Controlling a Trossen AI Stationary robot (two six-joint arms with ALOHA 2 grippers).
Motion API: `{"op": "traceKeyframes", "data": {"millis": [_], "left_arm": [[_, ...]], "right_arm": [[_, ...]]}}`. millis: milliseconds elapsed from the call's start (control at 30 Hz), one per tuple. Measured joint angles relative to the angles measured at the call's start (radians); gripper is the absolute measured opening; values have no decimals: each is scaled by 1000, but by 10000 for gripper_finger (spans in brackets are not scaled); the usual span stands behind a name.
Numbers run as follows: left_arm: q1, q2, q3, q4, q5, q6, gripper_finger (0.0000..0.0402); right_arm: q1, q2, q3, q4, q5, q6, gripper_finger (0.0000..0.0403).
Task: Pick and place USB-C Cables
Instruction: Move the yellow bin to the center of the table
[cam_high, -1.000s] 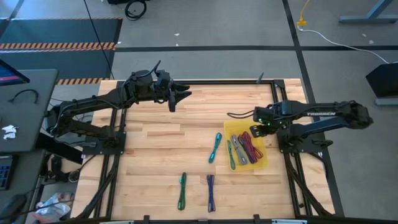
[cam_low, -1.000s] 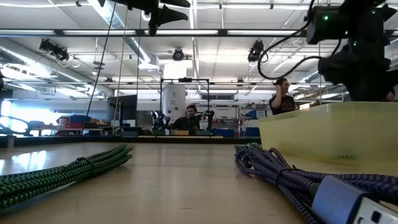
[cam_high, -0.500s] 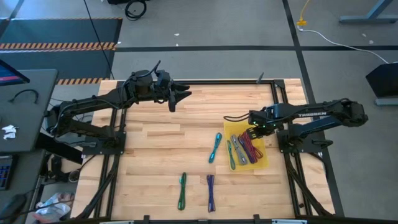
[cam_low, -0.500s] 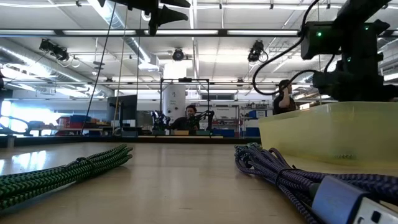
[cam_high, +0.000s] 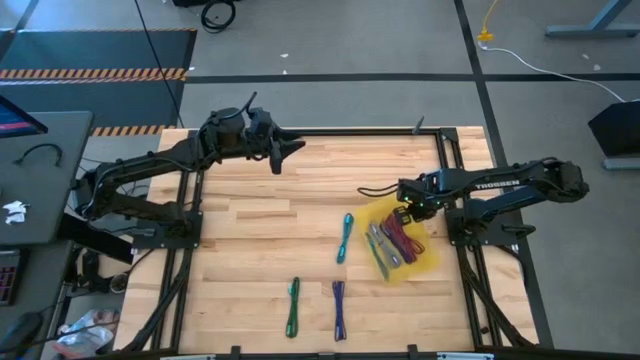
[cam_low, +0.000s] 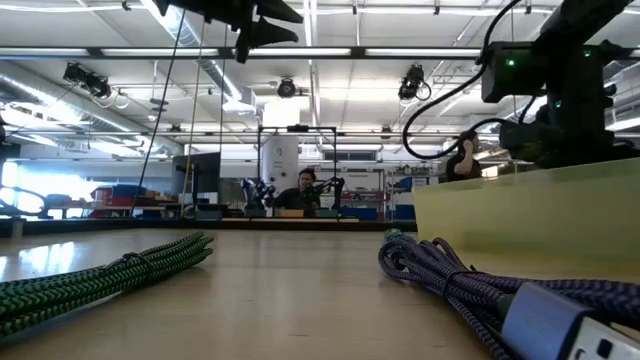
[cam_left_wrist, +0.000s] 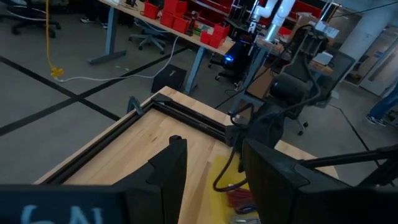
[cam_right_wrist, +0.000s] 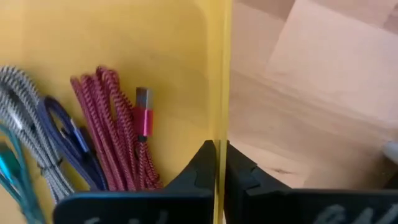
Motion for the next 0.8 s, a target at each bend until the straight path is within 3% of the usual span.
{"op": "traceKeyframes", "data": {"millis": [367, 800], "left_arm": [[87, -67, -1, -154, 0, 2, 162], [177, -159, 0, -270, 1, 38, 162]], "right_arm": [[-29, -4, 34, 51, 2, -14, 3], [-192, 19, 375, 116, 78, -207, 2]]}}
